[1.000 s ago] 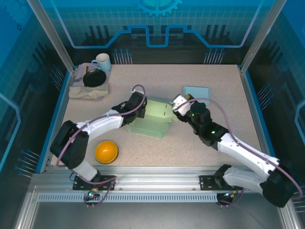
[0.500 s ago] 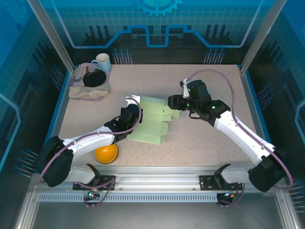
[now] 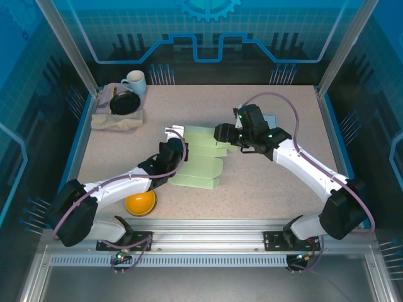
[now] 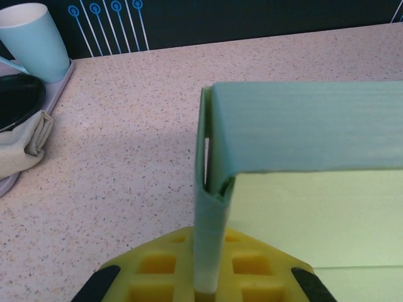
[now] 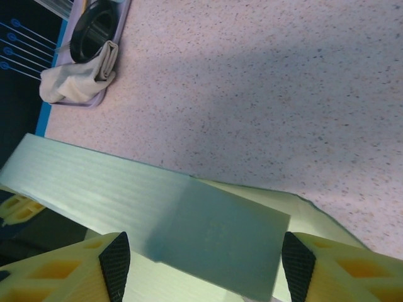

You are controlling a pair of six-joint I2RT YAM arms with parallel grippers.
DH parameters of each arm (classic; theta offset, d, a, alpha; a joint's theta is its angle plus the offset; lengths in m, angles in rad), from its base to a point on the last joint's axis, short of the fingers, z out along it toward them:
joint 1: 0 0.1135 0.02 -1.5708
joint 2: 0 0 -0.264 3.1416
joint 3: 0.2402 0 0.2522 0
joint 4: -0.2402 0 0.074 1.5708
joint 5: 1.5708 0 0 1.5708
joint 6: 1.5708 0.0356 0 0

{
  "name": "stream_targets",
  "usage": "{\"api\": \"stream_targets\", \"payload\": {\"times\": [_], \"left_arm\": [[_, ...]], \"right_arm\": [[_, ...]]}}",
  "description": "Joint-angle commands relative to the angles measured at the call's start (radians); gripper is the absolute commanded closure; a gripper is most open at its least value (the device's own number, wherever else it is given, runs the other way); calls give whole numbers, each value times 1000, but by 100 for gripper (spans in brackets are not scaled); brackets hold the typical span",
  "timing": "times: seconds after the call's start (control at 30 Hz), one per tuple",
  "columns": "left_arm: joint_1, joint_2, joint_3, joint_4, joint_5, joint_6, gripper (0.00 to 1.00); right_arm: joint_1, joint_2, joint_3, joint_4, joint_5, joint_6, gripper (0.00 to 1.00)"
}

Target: Fold the paper box

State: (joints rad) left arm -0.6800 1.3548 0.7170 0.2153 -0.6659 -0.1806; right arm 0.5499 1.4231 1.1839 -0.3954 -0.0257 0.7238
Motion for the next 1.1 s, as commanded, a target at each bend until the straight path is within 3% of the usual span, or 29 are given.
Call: {"api": "stream_targets", "payload": {"times": [0.0, 0.3, 0.47, 0.87, 1.07], "left_arm": [[-11, 2, -13, 30, 11, -48, 96], [-25, 24, 4, 13, 36, -97, 96], [-28, 53, 15, -13, 27, -147, 96], [-27, 108, 61, -123, -7, -250, 96], [-26, 103, 59, -126, -3, -290, 95]], "right_arm": [[8, 25, 13, 81, -55, 49, 34], [26, 60, -2, 241, -168, 133, 36], [25, 44, -52, 283, -160, 172, 38], [11, -107, -162, 61, 44, 5, 36], [-2, -97, -215, 56, -2, -58, 37]]}}
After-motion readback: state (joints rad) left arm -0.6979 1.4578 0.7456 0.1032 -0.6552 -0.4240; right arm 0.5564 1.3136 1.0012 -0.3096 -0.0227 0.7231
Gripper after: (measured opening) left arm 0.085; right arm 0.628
